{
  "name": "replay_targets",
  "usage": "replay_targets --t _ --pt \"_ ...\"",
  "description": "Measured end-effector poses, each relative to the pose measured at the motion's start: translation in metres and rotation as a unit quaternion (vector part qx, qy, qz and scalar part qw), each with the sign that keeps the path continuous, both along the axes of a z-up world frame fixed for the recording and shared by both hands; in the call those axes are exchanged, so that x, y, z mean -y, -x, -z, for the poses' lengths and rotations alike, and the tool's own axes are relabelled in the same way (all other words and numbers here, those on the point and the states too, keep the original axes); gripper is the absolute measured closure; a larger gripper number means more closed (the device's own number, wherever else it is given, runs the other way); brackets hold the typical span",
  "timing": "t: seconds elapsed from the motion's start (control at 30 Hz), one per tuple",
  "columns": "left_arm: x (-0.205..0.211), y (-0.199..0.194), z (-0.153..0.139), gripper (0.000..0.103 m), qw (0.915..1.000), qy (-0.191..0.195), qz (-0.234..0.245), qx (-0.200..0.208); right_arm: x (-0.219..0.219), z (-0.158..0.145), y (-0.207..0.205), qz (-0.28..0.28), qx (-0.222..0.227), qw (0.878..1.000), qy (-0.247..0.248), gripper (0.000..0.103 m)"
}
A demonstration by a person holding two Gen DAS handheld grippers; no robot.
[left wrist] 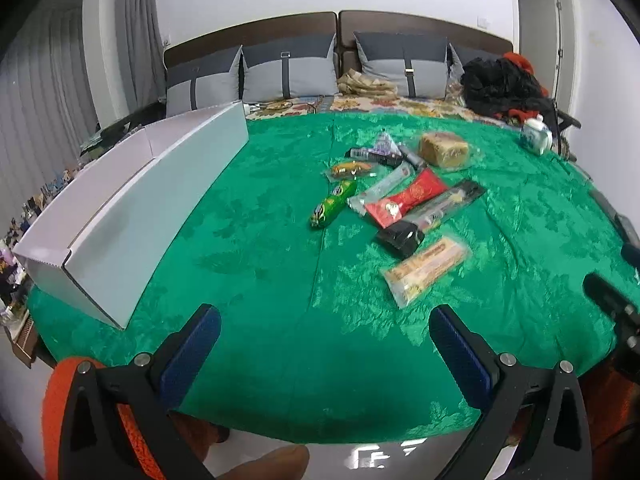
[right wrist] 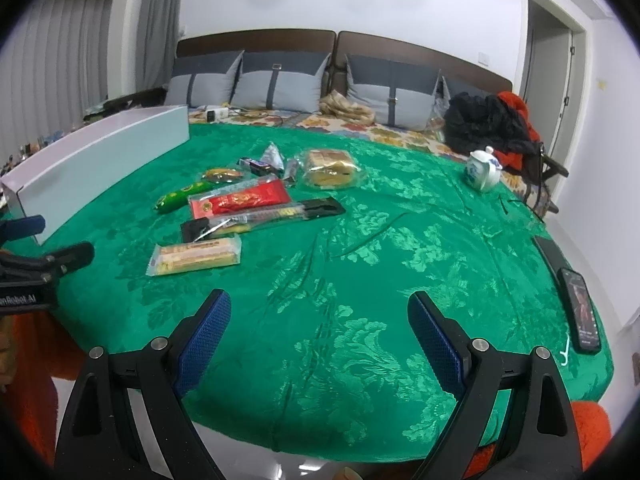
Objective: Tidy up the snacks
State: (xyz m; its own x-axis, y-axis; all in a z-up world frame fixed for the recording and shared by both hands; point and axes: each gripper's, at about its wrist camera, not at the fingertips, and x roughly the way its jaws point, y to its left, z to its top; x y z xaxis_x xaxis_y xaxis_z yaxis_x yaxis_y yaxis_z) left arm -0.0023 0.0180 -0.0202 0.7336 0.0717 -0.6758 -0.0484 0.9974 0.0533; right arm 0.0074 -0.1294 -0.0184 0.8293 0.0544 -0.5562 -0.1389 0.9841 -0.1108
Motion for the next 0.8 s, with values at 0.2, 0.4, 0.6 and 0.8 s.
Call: replay_targets --t 0.2,0.4,0.6,0.8 --pt "0.0 0.003 0.001 0.0 0.9999 -0.015 -0.001 0.003 -0.002 -0.002 0.0 -0.003 0.006 1.0 0.001 0.011" --pt "-0.003 -0.003 0.001 0.0 1.0 0.003 -0.003 0.002 -0.001 0.006 -0.005 -0.002 -0.013 1.0 0.002 0.011" --pt "-0.01 -0.001 -0.004 0.0 0.9997 0.023 -0.006 0.005 0.003 0.002 -0.001 0.015 -0.01 1.0 0.008 0.011" --pt "-0.008 -0.003 0.003 0.0 0.9998 0.014 -0.012 -0.007 0.009 -0.001 0.0 0.01 -0.004 1.0 -0.015 0.011"
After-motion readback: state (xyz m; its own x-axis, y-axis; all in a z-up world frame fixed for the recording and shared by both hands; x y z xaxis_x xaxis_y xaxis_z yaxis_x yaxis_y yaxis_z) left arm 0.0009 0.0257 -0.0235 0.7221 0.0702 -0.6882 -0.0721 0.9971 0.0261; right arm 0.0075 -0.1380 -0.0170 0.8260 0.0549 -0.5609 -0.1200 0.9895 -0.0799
